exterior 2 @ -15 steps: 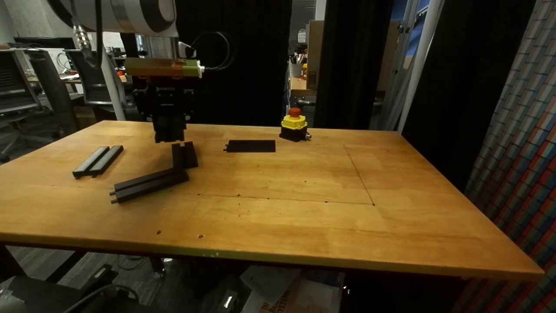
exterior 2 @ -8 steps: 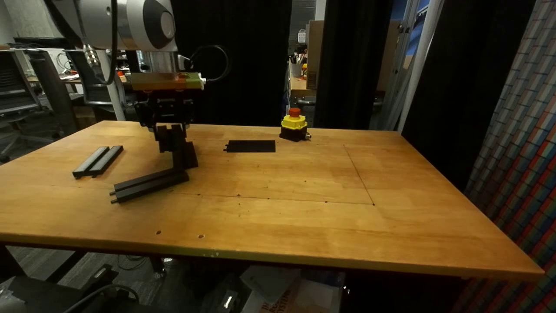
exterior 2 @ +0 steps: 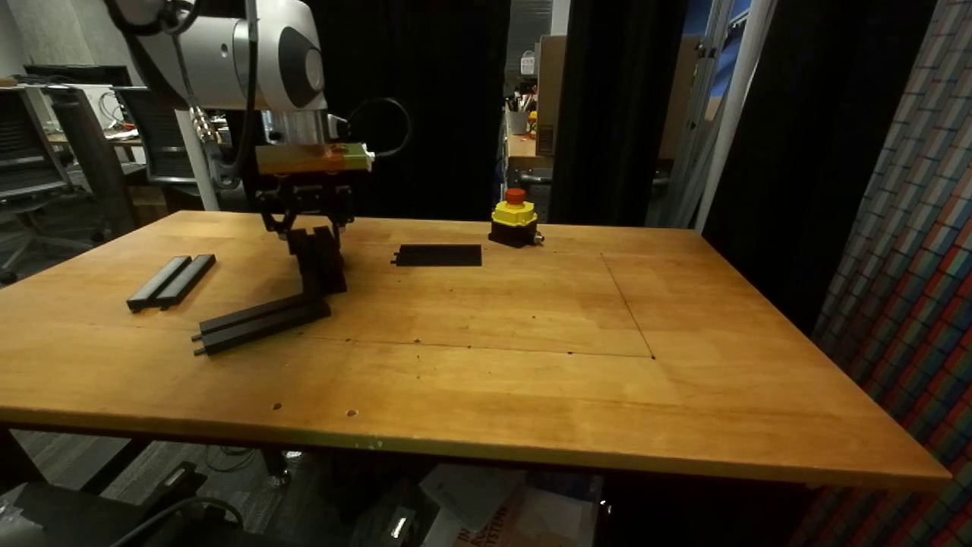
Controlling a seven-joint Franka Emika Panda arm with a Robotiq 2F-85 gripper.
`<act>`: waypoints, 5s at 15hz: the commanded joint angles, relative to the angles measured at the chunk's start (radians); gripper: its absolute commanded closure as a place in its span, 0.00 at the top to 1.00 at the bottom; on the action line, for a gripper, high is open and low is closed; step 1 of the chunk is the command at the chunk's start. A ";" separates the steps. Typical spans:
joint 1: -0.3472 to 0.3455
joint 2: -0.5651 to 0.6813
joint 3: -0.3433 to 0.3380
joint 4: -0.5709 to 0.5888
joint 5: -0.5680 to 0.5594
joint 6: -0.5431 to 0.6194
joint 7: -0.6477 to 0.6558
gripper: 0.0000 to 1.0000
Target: Arrange the black objects together
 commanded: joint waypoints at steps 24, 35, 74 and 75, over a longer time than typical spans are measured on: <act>0.042 0.002 -0.041 -0.019 -0.075 0.016 0.212 0.46; 0.037 -0.017 -0.028 -0.048 -0.068 0.069 0.191 0.46; 0.013 -0.097 -0.015 0.018 -0.089 -0.085 0.075 1.00; 0.003 -0.108 -0.011 0.026 -0.085 -0.105 0.021 1.00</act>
